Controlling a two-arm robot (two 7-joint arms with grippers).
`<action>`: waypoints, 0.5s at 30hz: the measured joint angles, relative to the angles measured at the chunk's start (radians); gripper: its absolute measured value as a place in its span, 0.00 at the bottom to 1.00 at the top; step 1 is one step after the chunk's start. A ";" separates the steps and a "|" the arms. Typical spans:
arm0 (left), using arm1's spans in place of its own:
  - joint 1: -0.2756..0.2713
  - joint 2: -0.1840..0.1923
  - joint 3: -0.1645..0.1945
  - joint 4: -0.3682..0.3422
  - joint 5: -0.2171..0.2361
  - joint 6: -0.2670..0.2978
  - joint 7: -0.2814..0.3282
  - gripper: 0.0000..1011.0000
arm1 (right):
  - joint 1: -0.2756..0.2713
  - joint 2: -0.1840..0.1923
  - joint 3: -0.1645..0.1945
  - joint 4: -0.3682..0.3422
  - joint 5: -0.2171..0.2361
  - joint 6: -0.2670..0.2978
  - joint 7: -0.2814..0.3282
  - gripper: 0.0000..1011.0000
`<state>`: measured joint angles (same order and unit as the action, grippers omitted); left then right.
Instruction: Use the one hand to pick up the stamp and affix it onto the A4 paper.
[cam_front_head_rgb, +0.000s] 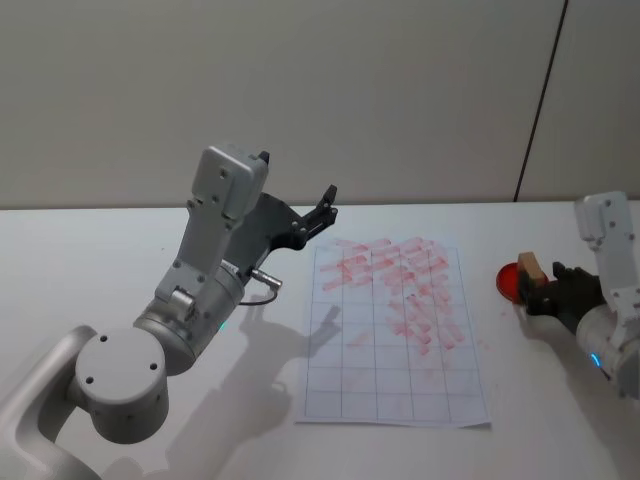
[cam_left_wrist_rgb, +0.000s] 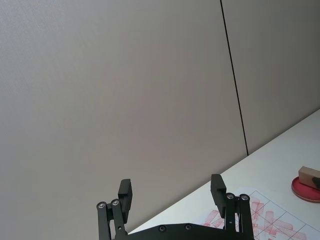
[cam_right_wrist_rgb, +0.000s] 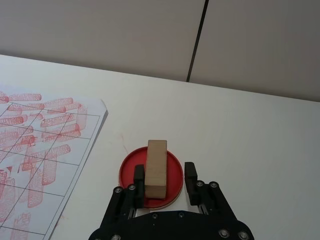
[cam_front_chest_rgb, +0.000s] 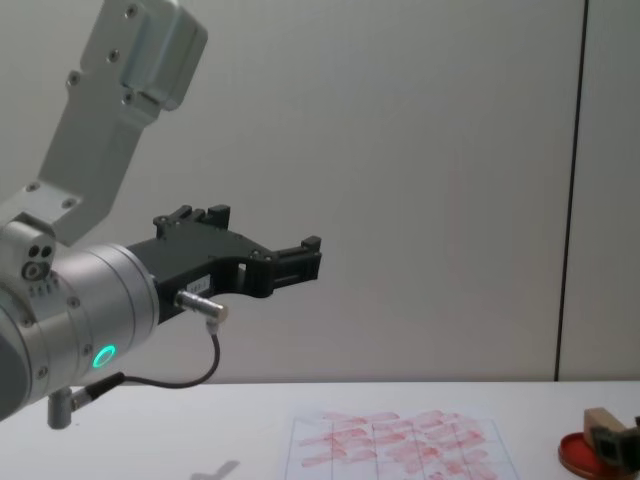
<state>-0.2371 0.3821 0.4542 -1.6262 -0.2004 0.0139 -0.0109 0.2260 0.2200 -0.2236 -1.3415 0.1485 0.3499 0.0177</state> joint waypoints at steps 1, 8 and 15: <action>0.000 0.000 0.000 0.000 0.000 0.000 0.000 0.99 | 0.001 -0.001 -0.001 0.002 -0.002 0.001 0.000 0.48; 0.000 0.000 0.000 0.000 0.000 0.000 0.000 0.99 | 0.006 -0.009 -0.004 0.008 -0.011 0.017 -0.004 0.28; 0.000 0.000 0.000 0.000 0.000 0.000 0.000 0.99 | 0.010 -0.015 -0.005 0.012 -0.013 0.040 -0.016 0.21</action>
<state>-0.2371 0.3821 0.4542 -1.6262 -0.2004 0.0139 -0.0109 0.2359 0.2049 -0.2291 -1.3299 0.1358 0.3897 0.0015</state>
